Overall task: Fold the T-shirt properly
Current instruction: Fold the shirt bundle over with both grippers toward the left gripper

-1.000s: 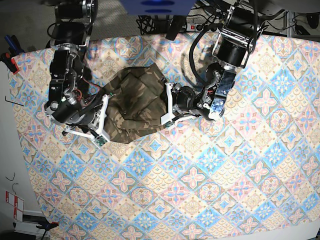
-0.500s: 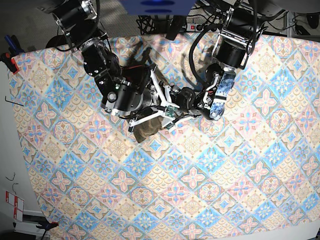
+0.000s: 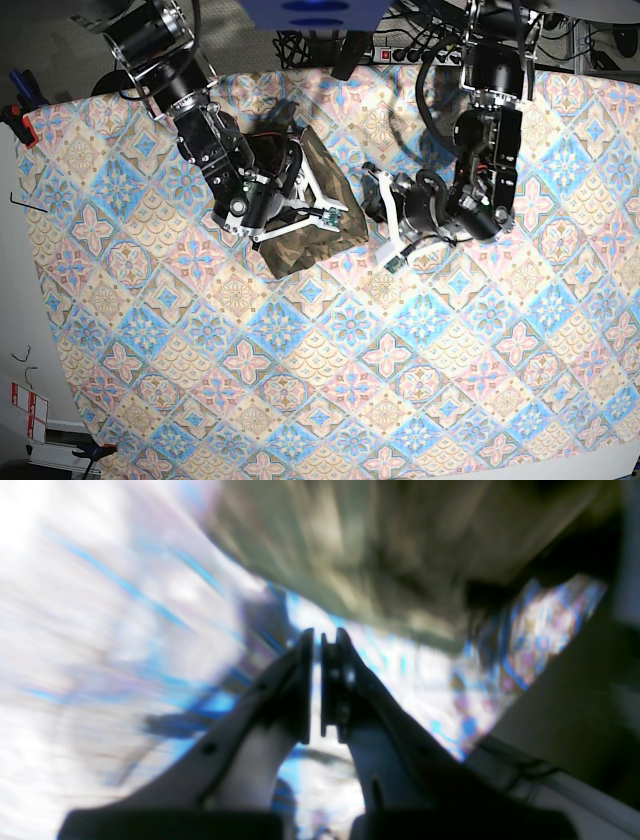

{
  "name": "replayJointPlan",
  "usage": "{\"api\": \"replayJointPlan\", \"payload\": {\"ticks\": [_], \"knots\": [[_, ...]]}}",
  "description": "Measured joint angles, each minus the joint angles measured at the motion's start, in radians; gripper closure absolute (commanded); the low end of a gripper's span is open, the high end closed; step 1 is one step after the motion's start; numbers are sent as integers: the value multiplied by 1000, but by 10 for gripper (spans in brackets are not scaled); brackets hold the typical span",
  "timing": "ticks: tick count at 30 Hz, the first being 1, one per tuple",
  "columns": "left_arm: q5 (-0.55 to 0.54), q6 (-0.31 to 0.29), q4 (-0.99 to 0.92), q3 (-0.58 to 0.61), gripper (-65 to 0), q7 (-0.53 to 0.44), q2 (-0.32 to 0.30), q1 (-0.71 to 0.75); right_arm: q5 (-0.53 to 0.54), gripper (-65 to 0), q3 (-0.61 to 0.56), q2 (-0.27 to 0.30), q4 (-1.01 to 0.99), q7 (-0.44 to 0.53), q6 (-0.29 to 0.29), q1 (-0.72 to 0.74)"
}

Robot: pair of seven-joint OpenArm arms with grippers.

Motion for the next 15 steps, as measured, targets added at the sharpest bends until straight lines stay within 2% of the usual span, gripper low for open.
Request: {"api": "replayJointPlan", "payload": {"ticks": [3,7,10,12,15], "knots": [[-16,-4,44,-13,0,18,-27,-3,1,-8,0,1,-28,12,0,20],[-7,-4,34,-129,0,33,-33,42,16,-51,-18,-16,-169,29,3,90],[5,-3,34,-200,0,33,-63,40,7,-150,-69,-28,-224,20,3,120],[7,-1,34,-206,0,30,-82,39,-8,-223,-136,-31,-226,13,2,132],[4,-1,34,-206,0,31,-79,40,-9,-350,-206,-33,-233,28,0,145]]}}
